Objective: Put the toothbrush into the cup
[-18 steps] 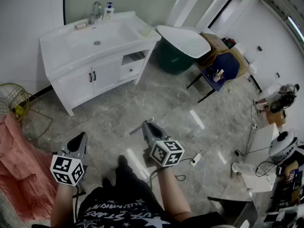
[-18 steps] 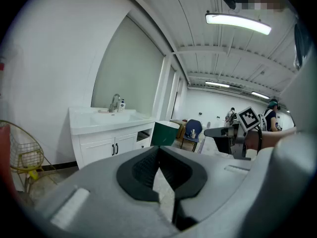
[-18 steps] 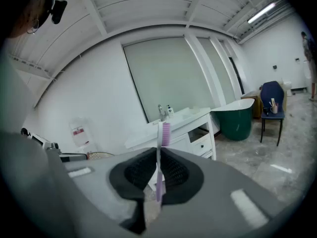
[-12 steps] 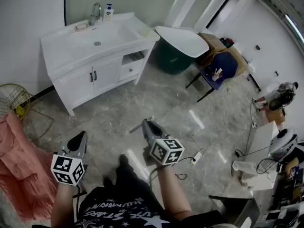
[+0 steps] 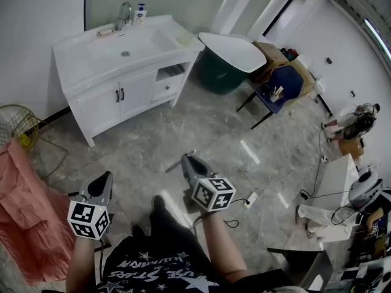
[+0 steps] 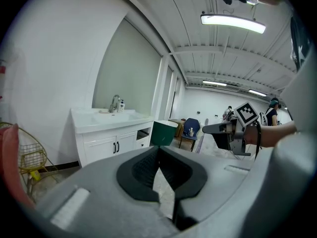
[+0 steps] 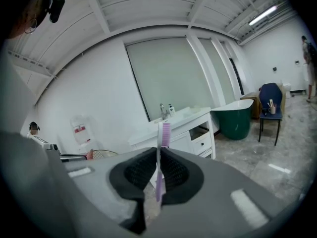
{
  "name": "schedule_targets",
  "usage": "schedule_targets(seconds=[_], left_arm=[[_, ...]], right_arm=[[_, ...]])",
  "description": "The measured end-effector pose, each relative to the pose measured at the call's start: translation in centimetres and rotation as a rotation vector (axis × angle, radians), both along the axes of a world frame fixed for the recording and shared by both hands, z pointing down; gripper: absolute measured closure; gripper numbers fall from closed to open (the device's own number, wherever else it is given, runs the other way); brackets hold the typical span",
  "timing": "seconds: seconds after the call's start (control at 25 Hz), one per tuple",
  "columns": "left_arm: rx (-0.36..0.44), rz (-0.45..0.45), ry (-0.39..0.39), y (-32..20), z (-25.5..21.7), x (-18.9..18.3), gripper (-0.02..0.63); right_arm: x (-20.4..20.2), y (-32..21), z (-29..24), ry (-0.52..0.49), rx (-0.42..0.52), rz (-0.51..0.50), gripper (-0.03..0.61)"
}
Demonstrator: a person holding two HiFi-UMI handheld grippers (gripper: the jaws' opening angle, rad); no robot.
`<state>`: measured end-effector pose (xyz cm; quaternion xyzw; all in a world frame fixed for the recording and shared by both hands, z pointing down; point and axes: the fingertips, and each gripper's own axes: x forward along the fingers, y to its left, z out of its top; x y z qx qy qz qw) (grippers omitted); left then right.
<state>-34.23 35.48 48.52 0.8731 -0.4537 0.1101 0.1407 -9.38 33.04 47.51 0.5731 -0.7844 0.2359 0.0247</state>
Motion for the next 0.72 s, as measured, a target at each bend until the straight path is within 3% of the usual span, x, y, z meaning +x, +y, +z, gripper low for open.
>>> schedule_targets(seconds=[0.36, 0.72], left_arm=[[0.011, -0.003, -0.003, -4.5, -0.2, 2.9, 0.604], [-0.013, -0.049, -0.026, -16.3, 1.2, 11.3, 0.604]], right_arm=[[3.2, -4.0, 0.8, -0.017, 0.002, 0.005, 0.551], [12.1, -17.3, 2.4, -0.052, -0.008, -0.026, 0.551]])
